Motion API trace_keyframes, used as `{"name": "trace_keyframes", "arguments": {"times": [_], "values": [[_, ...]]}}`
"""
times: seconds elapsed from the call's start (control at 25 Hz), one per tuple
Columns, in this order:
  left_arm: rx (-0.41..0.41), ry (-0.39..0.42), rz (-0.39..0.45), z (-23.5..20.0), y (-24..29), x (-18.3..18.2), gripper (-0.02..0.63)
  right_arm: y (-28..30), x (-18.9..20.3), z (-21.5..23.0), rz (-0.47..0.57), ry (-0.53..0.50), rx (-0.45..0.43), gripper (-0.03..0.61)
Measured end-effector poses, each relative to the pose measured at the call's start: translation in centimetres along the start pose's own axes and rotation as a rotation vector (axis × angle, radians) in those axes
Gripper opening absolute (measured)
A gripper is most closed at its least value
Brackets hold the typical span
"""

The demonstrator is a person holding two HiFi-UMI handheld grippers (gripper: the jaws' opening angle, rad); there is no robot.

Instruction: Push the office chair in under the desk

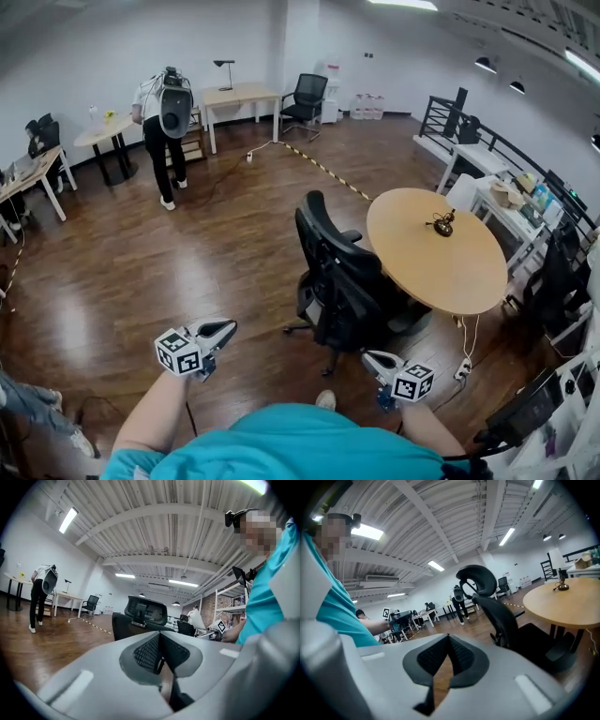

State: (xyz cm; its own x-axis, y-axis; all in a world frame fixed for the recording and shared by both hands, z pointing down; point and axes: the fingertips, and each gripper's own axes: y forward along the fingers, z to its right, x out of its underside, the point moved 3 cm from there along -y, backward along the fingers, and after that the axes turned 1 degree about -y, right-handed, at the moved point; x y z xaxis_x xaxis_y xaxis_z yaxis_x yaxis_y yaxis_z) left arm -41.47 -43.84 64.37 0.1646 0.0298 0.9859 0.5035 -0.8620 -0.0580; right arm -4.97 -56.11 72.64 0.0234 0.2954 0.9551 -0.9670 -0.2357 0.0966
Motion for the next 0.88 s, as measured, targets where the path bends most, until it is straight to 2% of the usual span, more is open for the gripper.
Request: {"name": "trace_keyframes", "arguments": {"times": [0.2,0.4,0.6,0.76,0.88], "values": [[-0.068,-0.044,0.022,5.2,-10.9,0.8,0.107,-1.0,-1.2,-8.7,-0.022,-0.067,-0.057,0.000],[-0.146,-0.102,0.081,12.0,-17.6,3.6,0.107,-3.9,-2.0,-13.1,-0.006,-0.102,-0.107,0.000],[-0.196,-0.130,0.087,21.6,-19.5,6.4,0.107,-9.3,-1.6,-16.9,-0.004,-0.141,-0.196,0.000],[-0.227,-0.157,0.097,29.7,-18.2,8.1,0.107,-15.3,0.7,-18.5,-0.023,-0.149,-0.263,0.000],[-0.219,-0.163,0.111,35.1,-16.6,8.7,0.107,-19.6,2.8,-18.8,-0.058,-0.165,-0.274,0.000]]}}
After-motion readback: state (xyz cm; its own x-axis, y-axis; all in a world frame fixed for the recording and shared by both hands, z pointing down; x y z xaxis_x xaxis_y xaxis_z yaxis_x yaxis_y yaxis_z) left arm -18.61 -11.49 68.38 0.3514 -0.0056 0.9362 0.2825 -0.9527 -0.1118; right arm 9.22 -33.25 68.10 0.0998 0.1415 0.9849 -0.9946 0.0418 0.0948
